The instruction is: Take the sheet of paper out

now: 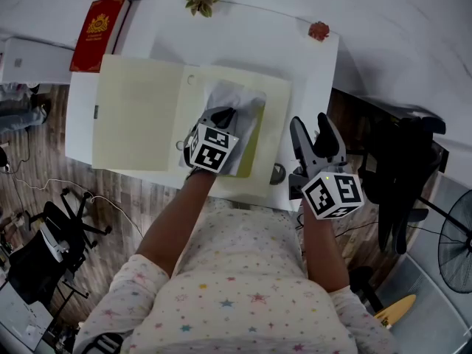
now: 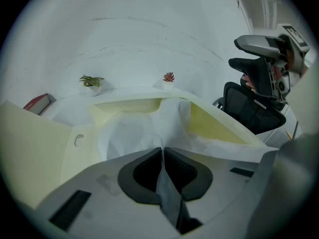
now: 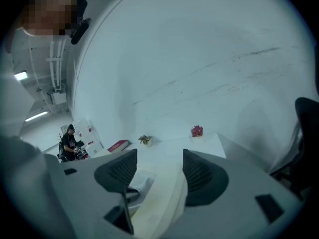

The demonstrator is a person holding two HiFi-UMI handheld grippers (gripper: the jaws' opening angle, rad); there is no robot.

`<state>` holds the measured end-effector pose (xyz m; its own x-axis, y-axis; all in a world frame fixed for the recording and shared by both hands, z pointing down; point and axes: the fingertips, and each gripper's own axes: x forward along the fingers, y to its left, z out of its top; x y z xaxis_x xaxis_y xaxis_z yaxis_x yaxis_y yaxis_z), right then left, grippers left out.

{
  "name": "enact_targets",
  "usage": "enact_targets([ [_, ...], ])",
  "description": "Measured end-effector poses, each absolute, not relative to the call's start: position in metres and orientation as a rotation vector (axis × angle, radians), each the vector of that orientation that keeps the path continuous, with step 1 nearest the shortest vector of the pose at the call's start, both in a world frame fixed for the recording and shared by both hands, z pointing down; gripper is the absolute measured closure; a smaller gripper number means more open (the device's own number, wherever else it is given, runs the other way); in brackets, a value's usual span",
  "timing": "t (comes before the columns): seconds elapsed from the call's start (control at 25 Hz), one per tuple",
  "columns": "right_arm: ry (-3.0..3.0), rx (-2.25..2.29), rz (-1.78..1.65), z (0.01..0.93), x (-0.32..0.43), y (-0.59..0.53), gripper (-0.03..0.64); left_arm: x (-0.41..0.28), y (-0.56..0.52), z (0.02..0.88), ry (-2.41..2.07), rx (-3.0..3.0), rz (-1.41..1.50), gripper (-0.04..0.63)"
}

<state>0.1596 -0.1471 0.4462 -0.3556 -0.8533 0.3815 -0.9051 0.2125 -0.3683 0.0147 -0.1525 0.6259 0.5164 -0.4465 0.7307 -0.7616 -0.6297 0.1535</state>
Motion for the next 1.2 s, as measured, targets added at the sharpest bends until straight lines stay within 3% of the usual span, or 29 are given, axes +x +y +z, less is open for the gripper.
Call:
enact_targets([
  [1.2,-2.436,1.696,0.766,0.425,0.148,-0.151,0.348,-0.017,-0.155,0.59,-1.005,2.279,0.821,0.58],
])
